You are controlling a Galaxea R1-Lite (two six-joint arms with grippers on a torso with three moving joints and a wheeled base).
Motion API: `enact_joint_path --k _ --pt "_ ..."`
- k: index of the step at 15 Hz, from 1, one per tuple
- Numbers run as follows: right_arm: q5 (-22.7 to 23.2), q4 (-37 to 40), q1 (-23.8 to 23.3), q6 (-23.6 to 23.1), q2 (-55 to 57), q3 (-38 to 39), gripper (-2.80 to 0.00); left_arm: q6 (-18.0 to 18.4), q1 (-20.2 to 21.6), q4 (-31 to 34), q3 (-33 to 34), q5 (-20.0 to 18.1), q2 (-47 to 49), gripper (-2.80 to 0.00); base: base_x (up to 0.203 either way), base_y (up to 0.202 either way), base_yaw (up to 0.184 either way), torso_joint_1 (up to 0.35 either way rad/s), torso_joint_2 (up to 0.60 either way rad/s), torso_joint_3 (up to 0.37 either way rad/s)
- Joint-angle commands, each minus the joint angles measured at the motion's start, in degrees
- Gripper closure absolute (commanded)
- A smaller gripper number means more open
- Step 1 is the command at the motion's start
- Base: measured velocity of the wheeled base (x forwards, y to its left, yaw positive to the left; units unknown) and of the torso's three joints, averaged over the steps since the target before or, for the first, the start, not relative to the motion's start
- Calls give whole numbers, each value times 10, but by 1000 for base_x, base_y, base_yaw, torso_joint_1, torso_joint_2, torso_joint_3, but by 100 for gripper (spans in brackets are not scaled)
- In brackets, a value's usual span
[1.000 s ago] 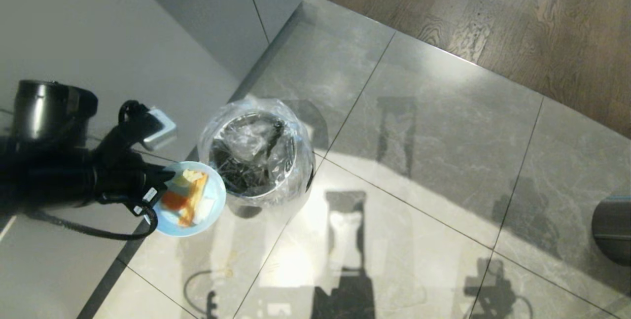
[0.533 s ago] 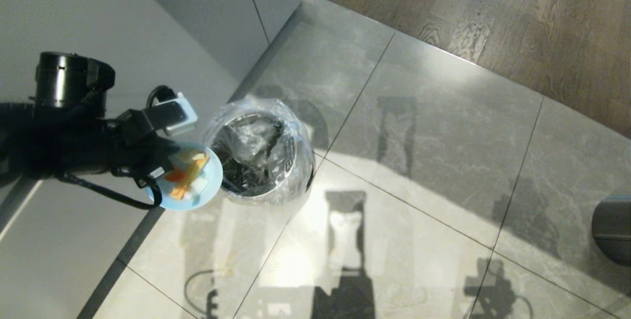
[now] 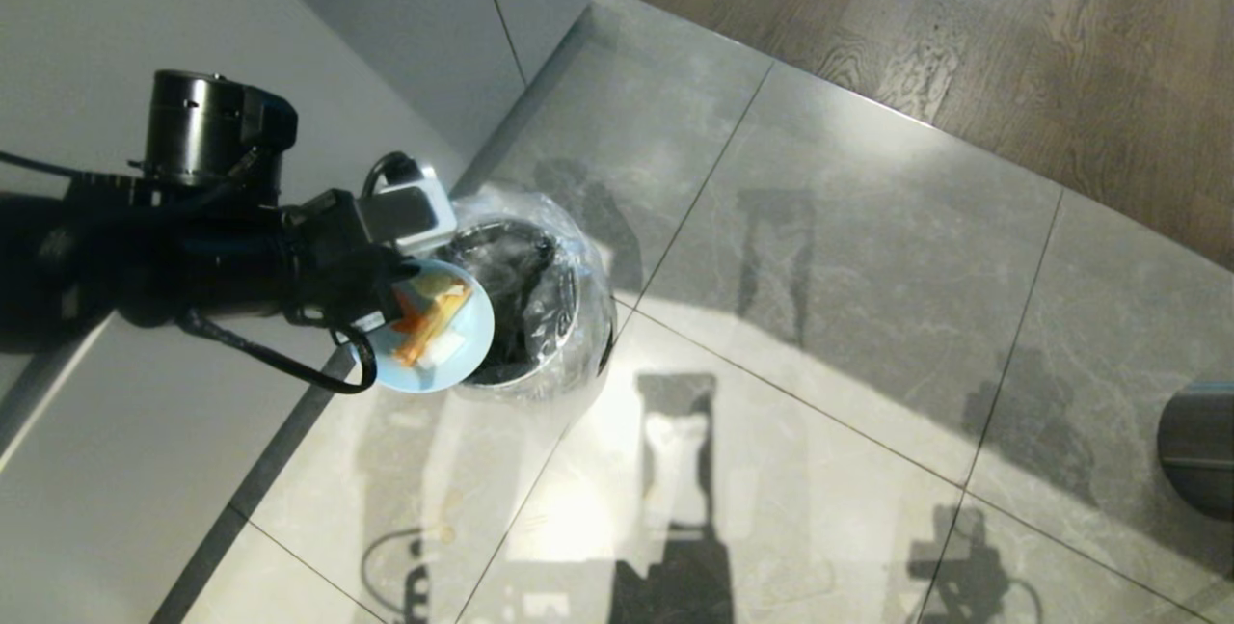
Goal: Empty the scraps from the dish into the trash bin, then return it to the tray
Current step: Pour the leftover food from the bowl into the trash can
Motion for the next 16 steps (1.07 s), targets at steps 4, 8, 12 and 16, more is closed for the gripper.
enact_joint_path --k 4,8,12,16 --pt "0 0 0 0 0 0 0 36 -34 1 -11 -5 1 0 0 0 0 0 0 0" --pt "0 0 0 0 0 0 0 44 -34 2 -17 -4 4 0 0 0 0 0 0 0" --pt "0 0 0 0 0 0 0 103 -38 -3 -29 -3 6 0 0 0 0 0 0 0" --pt "1 0 0 0 0 0 0 159 -51 -32 -45 -1 15 0 0 0 0 0 0 0"
